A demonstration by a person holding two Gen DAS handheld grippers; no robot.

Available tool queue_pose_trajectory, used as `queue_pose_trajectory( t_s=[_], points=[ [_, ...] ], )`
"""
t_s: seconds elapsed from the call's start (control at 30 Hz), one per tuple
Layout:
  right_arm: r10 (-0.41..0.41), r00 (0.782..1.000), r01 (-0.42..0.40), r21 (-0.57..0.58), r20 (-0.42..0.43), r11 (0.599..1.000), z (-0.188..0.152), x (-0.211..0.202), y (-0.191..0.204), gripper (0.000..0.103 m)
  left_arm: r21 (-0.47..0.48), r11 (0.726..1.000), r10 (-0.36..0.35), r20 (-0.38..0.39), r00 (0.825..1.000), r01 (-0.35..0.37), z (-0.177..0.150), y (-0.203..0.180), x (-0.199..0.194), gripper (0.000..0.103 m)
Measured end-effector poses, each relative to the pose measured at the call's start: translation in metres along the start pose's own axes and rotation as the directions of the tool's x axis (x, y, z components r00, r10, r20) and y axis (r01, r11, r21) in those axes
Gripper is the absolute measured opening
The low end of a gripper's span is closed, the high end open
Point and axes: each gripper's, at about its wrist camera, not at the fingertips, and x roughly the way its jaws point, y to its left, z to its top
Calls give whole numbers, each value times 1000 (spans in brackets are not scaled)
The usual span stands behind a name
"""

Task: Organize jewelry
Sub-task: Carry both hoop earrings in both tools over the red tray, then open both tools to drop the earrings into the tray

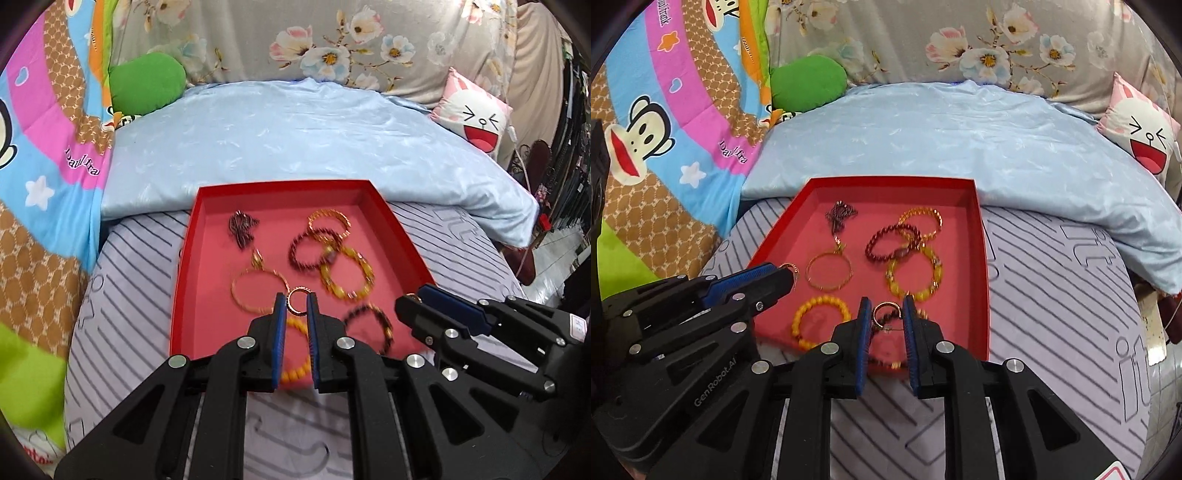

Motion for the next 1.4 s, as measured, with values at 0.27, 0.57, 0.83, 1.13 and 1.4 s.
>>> queue_pose_trajectory(
  t_s=[0.27, 0.57, 0.83, 1.13, 1.4],
  points=[
    [-6, 999, 7, 21, -47, 1000, 20, 49, -8, 16, -17, 1000, 7, -54, 999, -8, 17, 14, 49, 11],
    [-10, 996, 12, 27, -88, 1000, 25, 85, -11, 16, -27, 999, 23, -96, 995, -26, 18, 25, 84, 11],
    [-9, 994, 13, 37, -108, 999, 23, 98, -14, 16, -29, 999, 27, -119, 993, -31, 16, 29, 98, 11],
    [-17, 994, 21, 37, -111, 999, 22, 102, -14, 17, -34, 999, 34, -131, 991, -39, 16, 29, 103, 11],
    [-40, 996, 41, 15, -84, 999, 23, 90, -8, 19, -59, 996, 52, -129, 990, -60, 16, 33, 95, 26]
  ],
)
